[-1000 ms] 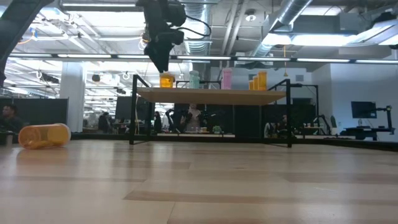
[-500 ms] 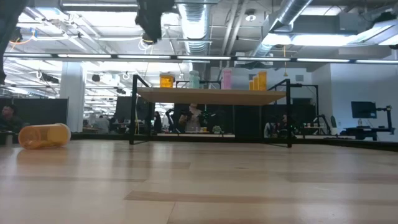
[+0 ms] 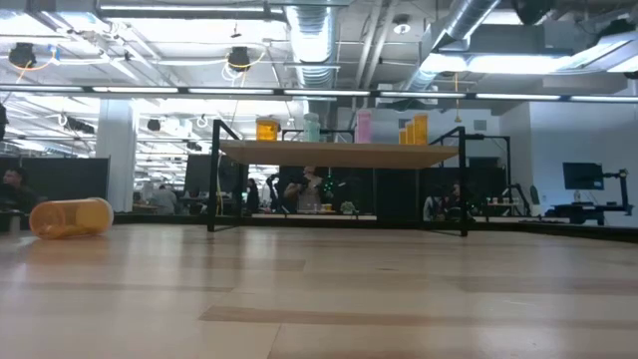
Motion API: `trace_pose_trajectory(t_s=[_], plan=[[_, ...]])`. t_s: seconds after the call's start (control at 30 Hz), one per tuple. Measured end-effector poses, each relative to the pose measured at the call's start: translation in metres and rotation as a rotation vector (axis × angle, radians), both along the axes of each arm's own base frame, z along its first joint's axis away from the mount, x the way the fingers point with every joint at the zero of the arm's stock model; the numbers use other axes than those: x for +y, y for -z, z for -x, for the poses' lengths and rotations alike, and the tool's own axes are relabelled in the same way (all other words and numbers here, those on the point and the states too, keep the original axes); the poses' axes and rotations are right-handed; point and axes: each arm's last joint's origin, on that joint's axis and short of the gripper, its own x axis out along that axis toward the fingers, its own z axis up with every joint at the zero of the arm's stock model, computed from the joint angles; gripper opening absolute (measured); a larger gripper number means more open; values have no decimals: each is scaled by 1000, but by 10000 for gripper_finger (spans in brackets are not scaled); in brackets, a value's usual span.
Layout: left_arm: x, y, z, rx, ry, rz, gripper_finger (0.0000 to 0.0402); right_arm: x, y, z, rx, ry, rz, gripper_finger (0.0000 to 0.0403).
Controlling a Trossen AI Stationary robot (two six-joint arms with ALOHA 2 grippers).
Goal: Pick and place medicine bottles onto shelf by color
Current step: Put the large orange pill bottle on the shelf aligned with the other large orange pill bottle
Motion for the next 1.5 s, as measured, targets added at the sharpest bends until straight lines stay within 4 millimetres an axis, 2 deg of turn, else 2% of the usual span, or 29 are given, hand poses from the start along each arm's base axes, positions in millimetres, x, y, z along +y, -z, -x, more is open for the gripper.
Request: trace_pose_trajectory(t_s=[0.1, 0.23, 0.37, 0.73, 0.9, 1.03, 1.33, 1.5], plan=[[-28, 10, 10, -6, 15, -38, 222, -2, 5, -2, -2, 17, -13, 177], [-57, 38, 20, -13, 5, -69, 222, -2, 7, -2, 0, 23, -12, 177], [-80, 77, 26, -23, 10, -37, 222, -2, 6, -3, -14, 23, -20, 177], [-133, 189, 21, 32, -1, 96, 222, -2, 5, -3, -20, 23, -26, 177], [-142, 233, 27, 86, -106, 161, 228, -2, 5, -3, -19, 22, -22, 177], [-140, 260, 35, 171, -196, 210, 248, -2, 6, -3, -18, 19, -14, 177], [-122, 303, 48, 321, -366, 305, 295, -2, 6, -3, -12, 18, -11, 177], [-108, 313, 51, 363, -413, 302, 298, -2, 6, -3, -12, 18, -9, 177]])
